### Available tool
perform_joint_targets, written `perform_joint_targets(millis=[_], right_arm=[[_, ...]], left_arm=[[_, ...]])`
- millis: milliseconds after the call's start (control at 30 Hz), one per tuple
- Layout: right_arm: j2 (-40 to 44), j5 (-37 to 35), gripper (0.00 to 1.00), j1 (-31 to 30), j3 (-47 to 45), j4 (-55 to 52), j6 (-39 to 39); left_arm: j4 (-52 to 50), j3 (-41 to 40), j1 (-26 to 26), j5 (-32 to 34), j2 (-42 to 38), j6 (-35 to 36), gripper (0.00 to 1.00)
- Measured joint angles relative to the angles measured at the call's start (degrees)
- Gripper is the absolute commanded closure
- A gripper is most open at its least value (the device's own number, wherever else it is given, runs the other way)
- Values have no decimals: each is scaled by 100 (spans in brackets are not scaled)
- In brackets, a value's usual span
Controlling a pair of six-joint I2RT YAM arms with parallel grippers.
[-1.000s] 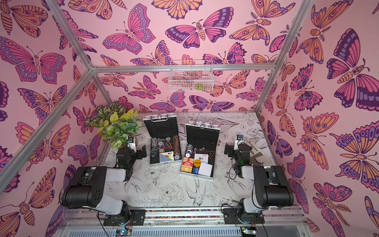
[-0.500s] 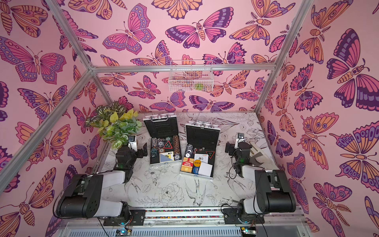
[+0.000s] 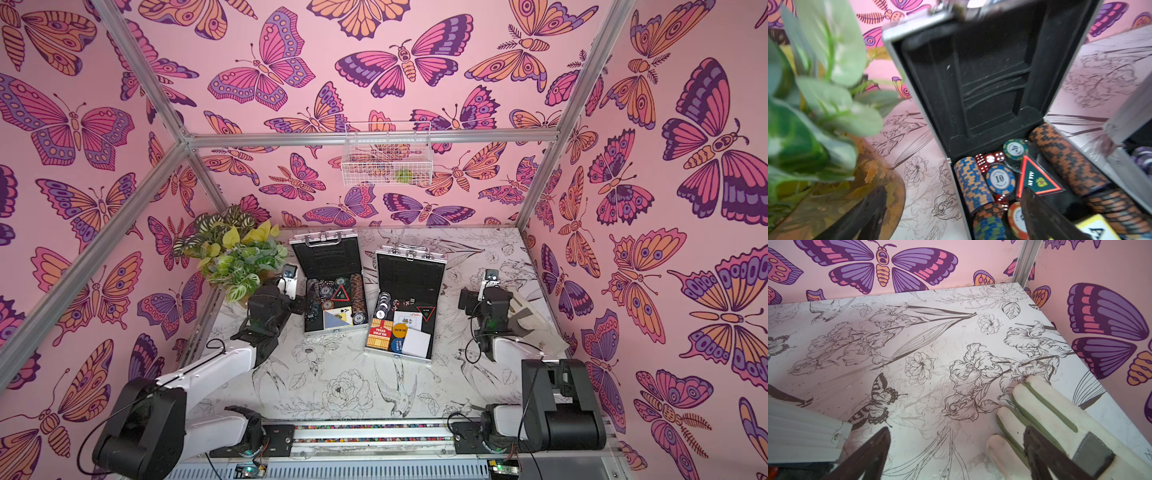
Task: Close the poker set cases
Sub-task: Close the lid of the poker set case.
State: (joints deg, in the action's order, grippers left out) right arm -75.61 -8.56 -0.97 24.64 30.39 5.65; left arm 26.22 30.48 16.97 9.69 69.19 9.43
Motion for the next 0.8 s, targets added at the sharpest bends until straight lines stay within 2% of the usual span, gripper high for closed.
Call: perform_joint_targets(millis=[167,367,600,800], right_arm=[[387,22,3,0,24,-402,61],[813,302,5,-31,190,-907,162],[1445,975,11,-37,195,-1443,354],[1663,1779,16,-149,299,-1805,472]], left_arm=[[-691,243,284,-240,-372,-361,0],[-1322,249,776,-597,-332,-881,0],[-1574,249,1749,-973,-24,-1565,0],[-1580,247,2588,-863,254,-1659,0]])
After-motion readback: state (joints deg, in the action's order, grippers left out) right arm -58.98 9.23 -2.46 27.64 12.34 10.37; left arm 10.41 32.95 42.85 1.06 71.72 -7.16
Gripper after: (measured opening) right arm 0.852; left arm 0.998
